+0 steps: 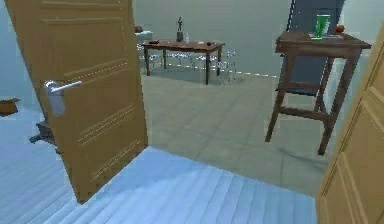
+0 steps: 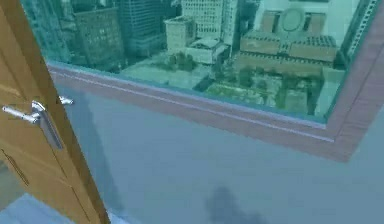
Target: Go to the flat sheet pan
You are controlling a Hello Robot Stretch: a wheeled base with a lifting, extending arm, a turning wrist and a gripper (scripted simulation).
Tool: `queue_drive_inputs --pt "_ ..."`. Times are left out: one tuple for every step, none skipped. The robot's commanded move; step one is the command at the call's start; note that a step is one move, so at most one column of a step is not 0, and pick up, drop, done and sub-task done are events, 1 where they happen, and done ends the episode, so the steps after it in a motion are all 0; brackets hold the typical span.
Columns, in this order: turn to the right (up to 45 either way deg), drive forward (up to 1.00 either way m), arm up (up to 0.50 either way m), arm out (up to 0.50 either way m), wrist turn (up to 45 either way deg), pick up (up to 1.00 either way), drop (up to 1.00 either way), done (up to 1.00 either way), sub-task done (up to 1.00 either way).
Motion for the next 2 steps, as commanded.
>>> queue_drive_inputs --pt "0.0 1.0 0.0 0.0 0.0 0.0 0.0 0.0 0.0" --pt "0.0 1.0 0.0 0.0 0.0 0.0 0.0 0.0 0.0"
